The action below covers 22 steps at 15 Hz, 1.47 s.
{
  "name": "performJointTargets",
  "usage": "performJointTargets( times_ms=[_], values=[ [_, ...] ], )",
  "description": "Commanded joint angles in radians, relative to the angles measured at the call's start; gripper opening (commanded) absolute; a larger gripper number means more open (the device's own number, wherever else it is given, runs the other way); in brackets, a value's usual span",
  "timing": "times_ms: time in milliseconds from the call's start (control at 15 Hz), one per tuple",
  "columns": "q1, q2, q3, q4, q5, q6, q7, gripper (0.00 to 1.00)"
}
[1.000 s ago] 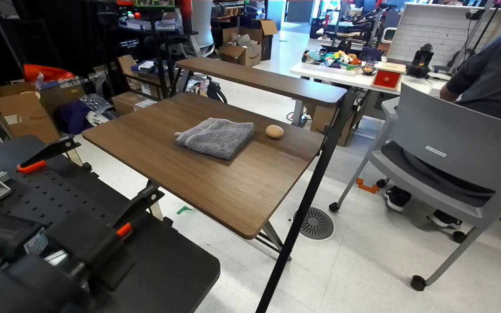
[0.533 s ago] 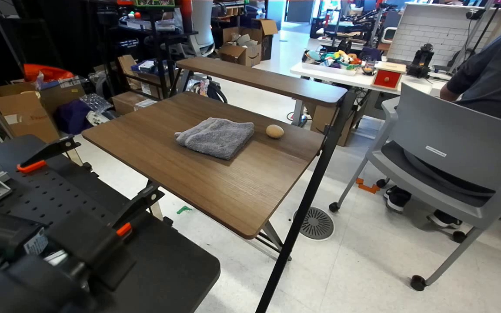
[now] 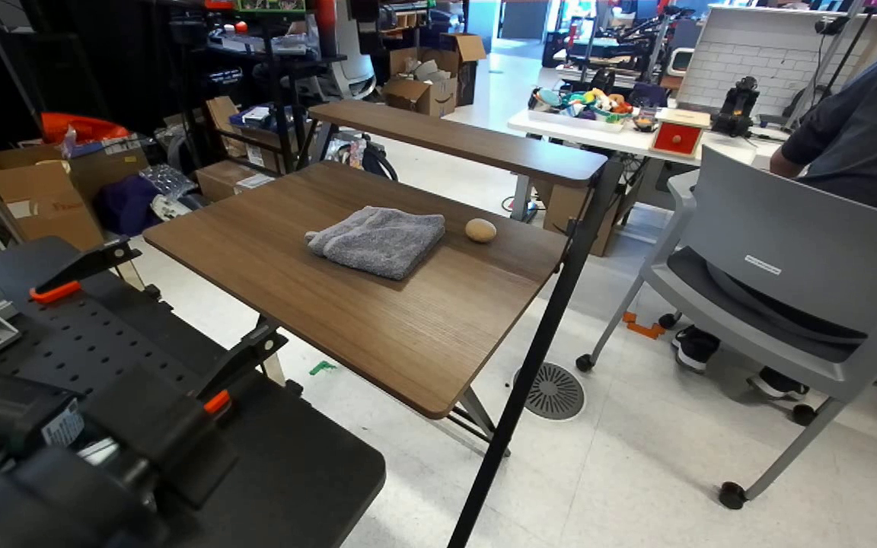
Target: Move the potato to the left, use the grey towel to wipe the tabletop
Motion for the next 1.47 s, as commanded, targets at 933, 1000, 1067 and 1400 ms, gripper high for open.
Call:
performJointTargets(
  times_ms=[933, 1000, 1067, 1400],
  values=[
    [0.028, 0.499, -0.123, 0.332, 0.018, 0.245, 0.182, 1.00],
    [0.000, 0.447, -0.076, 0.267, 0.043, 0.278, 0.119, 1.00],
    [0.003, 0.477, -0.091, 0.287, 0.036, 0.278, 0.137, 1.00],
    [-0.031, 0.387, -0.082, 0.240, -0.030, 0.120, -0.025, 1.00]
  ],
)
